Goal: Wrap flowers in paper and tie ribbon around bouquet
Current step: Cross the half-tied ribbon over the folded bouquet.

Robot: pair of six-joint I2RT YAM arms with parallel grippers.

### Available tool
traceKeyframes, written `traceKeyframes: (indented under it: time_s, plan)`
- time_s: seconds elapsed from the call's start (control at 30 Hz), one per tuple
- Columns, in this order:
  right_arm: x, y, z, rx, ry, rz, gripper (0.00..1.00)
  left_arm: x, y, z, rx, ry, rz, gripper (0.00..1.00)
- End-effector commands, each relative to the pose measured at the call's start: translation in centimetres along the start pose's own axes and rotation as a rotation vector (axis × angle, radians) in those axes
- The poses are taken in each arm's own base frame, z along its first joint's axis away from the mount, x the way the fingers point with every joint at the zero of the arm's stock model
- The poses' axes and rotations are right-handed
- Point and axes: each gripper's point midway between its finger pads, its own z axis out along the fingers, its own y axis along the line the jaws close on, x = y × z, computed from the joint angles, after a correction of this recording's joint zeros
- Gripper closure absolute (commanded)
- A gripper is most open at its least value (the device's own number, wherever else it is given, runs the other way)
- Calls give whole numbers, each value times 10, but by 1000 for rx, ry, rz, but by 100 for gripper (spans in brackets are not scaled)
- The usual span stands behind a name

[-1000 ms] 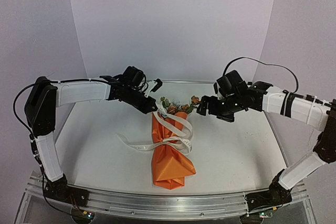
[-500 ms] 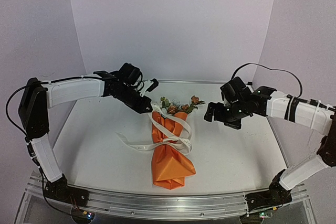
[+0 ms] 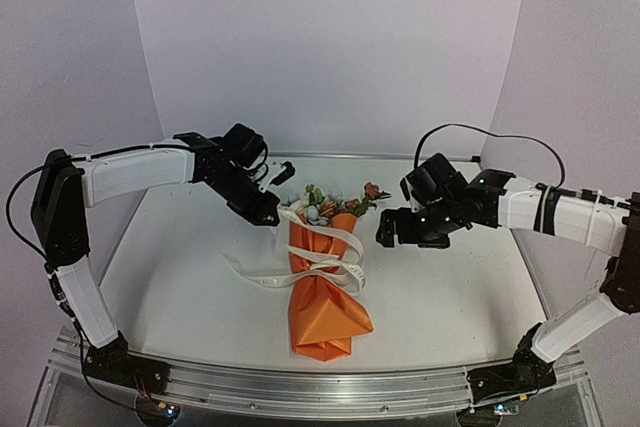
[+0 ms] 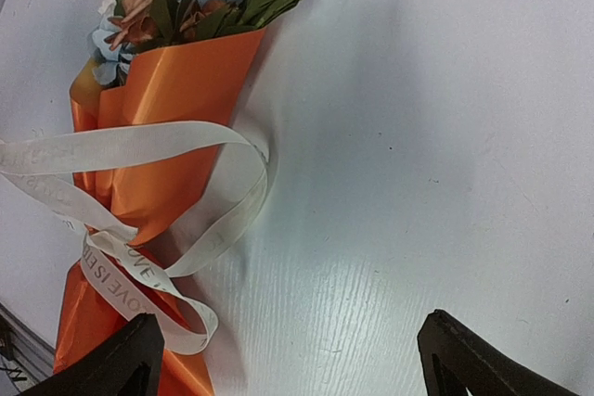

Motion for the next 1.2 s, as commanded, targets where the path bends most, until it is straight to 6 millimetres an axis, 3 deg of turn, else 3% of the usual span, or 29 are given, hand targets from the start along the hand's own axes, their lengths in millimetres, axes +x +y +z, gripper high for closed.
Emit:
traceKeyframes:
  time_s: [0.0, 0.3, 0.5, 0.87, 1.17]
  plan:
    - [6, 28, 2, -92, 17, -115, 5, -2, 2, -17, -29, 17, -3, 100]
    - [38, 54, 21, -232, 116, -156, 18, 1, 6, -24, -47, 63, 7, 100]
    - [44, 58, 34, -252, 121, -180, 24, -5, 4, -31, -44, 37, -5, 100]
    - [70, 60, 56, -263, 200, -151, 40, 1, -15, -33, 67, 9, -74, 100]
    - [82, 61, 67, -256, 237, -119, 62, 12, -25, -49, 101, 39, -127, 100]
